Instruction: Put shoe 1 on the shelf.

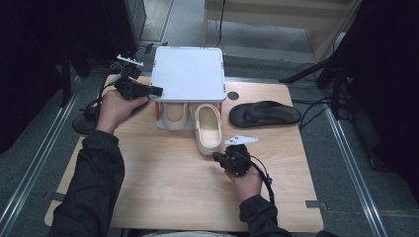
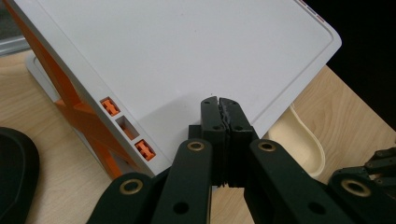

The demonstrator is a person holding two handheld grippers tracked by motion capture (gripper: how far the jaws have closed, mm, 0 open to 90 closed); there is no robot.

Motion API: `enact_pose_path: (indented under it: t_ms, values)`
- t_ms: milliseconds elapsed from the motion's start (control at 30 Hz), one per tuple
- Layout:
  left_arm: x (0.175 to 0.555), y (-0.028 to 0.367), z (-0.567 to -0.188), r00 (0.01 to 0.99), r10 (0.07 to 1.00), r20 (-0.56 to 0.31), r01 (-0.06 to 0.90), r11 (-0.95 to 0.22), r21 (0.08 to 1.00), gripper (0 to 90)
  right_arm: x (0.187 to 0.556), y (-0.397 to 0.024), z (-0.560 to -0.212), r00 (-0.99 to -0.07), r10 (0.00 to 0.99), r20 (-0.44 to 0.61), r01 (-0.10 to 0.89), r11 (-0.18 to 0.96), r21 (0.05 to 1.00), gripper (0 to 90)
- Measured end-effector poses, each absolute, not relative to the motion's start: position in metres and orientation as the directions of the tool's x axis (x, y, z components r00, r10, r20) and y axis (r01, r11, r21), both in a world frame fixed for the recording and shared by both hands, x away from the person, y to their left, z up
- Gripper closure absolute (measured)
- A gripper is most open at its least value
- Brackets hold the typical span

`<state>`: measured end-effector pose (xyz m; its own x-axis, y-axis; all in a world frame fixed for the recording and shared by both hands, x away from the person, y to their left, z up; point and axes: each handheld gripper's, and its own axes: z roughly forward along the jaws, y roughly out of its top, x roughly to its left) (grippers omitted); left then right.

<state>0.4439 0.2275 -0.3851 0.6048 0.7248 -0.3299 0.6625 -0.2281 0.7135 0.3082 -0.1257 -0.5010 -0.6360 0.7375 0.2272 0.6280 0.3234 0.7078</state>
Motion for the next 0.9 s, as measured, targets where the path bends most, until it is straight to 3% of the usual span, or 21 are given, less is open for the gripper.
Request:
enact_pose_path:
  t_ms: [900]
  values:
    - [0.443,0.227,-0.385,0.608,0.720,-0.334,0.665,-0.232,0.710,89.9,0.355,-0.115,-0.508,-0.598,0.766,0.235,0.651,0.293,0.700,90.0]
